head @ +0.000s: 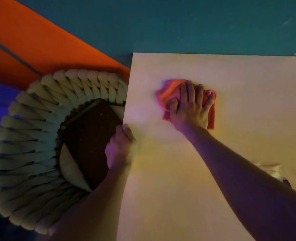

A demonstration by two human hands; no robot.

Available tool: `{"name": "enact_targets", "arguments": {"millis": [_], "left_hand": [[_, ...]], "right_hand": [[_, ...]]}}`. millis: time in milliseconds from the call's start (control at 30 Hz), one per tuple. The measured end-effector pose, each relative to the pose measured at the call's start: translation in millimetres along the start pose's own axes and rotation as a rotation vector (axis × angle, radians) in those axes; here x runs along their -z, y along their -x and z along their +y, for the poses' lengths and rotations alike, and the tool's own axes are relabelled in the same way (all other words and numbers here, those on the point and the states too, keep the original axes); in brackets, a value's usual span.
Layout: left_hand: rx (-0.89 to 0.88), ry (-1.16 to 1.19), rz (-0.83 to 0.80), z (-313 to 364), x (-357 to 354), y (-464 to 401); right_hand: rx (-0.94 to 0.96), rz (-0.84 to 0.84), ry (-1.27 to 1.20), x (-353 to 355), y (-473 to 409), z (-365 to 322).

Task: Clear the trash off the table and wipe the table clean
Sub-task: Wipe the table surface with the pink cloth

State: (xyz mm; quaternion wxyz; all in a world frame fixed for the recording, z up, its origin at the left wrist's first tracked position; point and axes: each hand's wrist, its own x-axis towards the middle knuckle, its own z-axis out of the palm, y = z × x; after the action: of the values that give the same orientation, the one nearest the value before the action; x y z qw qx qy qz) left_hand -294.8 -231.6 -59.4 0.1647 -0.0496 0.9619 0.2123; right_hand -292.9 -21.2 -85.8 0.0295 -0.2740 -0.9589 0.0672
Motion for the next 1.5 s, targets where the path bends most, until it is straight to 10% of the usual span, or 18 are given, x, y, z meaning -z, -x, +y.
{"name": "enact_targets", "arguments": {"millis": [767, 1300, 1500], "left_hand": [[-0.050, 0.005, 0.091, -2.5, -4.3, -5.1], [-0.046, 0.224, 0.089, -17.5, 2.7, 1.4], [-0.202, 0.224, 0.317, -22.0, -1.8, -17.4]], "right_hand": [[0.063, -0.054, -0.030, -18.7, -99.4, -97.3], [0.327, -0.189, -0.107, -6.7, 13.0, -117.0], [0.215, -0.032, -0.322, 18.4, 24.6, -68.7]]}}
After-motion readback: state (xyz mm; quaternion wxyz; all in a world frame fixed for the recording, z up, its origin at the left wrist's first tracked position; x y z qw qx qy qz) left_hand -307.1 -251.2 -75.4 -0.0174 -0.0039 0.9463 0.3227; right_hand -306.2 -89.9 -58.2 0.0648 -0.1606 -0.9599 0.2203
